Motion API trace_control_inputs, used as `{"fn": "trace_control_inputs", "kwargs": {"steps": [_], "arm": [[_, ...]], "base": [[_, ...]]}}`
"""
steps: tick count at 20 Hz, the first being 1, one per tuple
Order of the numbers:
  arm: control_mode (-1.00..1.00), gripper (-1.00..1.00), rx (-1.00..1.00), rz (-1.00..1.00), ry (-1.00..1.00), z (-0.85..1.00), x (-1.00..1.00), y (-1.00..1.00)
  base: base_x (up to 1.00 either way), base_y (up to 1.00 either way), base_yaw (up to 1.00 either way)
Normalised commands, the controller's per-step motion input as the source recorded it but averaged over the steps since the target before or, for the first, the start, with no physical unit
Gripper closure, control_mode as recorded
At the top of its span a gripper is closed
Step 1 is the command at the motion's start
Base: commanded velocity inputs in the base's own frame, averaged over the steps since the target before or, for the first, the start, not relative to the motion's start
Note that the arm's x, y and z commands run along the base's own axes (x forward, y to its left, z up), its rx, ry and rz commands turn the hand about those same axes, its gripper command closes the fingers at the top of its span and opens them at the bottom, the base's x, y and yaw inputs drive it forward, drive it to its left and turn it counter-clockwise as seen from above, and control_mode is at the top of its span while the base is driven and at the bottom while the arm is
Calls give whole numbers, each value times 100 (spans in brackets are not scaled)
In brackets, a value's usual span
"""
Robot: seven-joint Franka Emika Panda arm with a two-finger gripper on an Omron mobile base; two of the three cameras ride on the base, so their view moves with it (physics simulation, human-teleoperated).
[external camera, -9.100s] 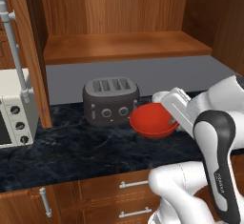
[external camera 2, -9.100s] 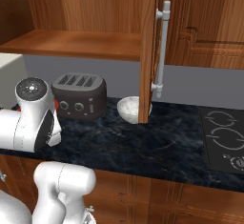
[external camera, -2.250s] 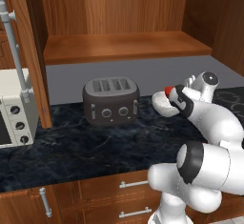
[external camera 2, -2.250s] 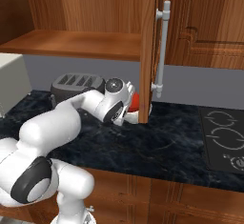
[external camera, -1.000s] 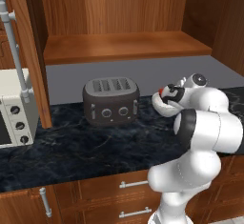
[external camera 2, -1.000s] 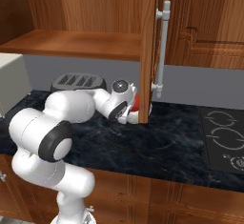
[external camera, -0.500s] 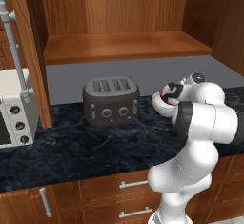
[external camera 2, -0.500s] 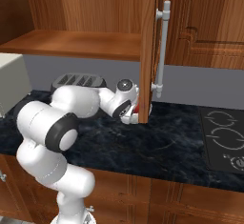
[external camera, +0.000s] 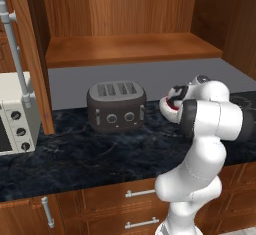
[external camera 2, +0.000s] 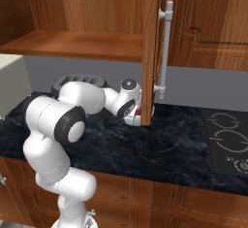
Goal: Pick up the bowls on the counter and stack them on top of one another in the open cabinet. Place the smaller bowl on top of the larger bowl.
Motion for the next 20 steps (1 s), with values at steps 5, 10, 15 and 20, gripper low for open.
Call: {"fn": "trace_control_inputs", "kwargs": {"steps": [5,10,15,20], "arm": [[-100,100,0,2,6,-9,28,0],[-100,100,0,2,4,-20,23,0],[-100,100,0,2,2,-27,23,0],[-100,100,0,1,0,-27,23,0]], "base": [[0,0,0],[0,0,0],[0,0,0],[0,0,0]]}}
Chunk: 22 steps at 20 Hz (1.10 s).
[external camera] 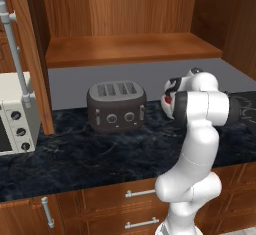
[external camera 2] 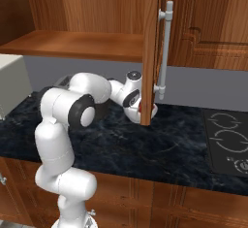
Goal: Pick up the bowls on the counter and stack them on top of one another in the open cabinet. Place the smaller bowl on top of the larger bowl.
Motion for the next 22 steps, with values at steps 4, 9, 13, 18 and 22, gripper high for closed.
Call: {"fn": "trace_control_inputs", "kwargs": {"steps": [4,9,13,18,22], "arm": [[-100,100,0,2,0,-19,15,0],[-100,100,0,2,1,-15,8,0],[-100,-100,0,2,1,-12,0,0],[-100,-100,0,3,2,-12,0,0],[-100,-100,0,3,1,-10,0,0]], "base": [[0,0,0],[0,0,0],[0,0,0],[0,0,0],[0,0,0]]}}
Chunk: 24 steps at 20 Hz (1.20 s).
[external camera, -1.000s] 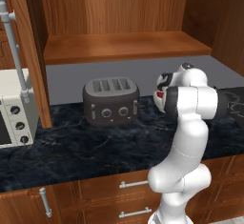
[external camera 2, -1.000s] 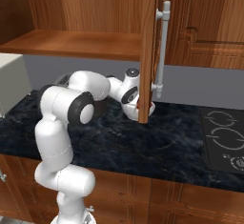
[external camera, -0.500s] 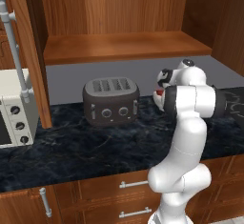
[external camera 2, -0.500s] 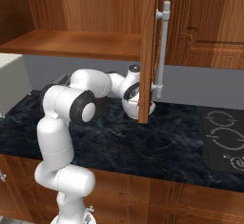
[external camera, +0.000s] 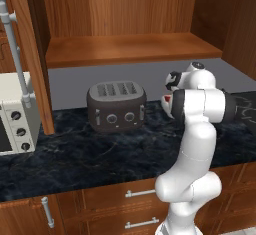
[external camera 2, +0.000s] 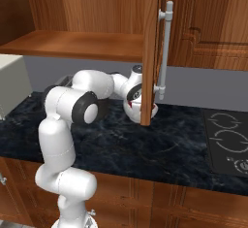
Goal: Pick up the bowls on the counter and stack them on top of one another in the open cabinet. Place the smaller bowl on top of the larger bowl.
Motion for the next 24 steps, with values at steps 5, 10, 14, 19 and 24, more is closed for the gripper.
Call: {"fn": "trace_control_inputs", "kwargs": {"steps": [5,10,14,19,24], "arm": [[-100,-100,0,2,1,-10,0,0],[-100,-100,0,3,3,-4,-1,0],[-100,-100,0,6,1,0,-20,6],[-100,-100,0,6,0,4,-38,13],[-100,-100,0,4,0,8,-44,14]], "base": [[0,0,0],[0,0,0],[0,0,0],[0,0,0],[0,0,0]]}}
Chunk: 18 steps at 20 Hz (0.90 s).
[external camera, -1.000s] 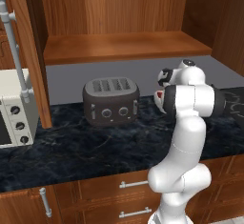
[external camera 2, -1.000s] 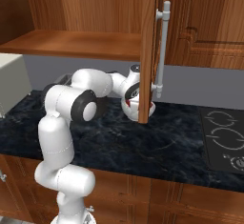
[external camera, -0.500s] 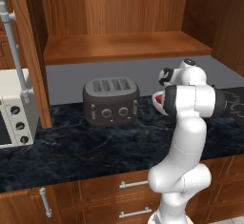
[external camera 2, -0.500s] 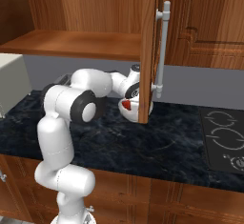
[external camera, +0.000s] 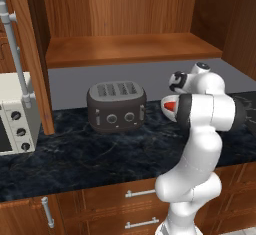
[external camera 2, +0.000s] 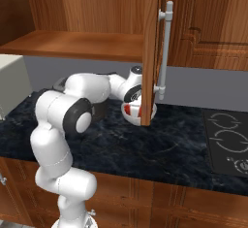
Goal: Pick up the bowls on the counter and stack them on top of one another in the open cabinet. Place the smaller bowl on top of the larger bowl.
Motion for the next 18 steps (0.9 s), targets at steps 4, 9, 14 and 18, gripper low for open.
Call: {"fn": "trace_control_inputs", "kwargs": {"steps": [4,9,14,18], "arm": [[-100,-100,0,3,0,14,-48,6],[-100,-100,0,0,0,23,-52,0],[-100,-100,0,0,0,14,-41,0],[-100,-100,0,0,0,1,-13,9]], "base": [[0,0,0],[0,0,0],[0,0,0],[0,0,0]]}}
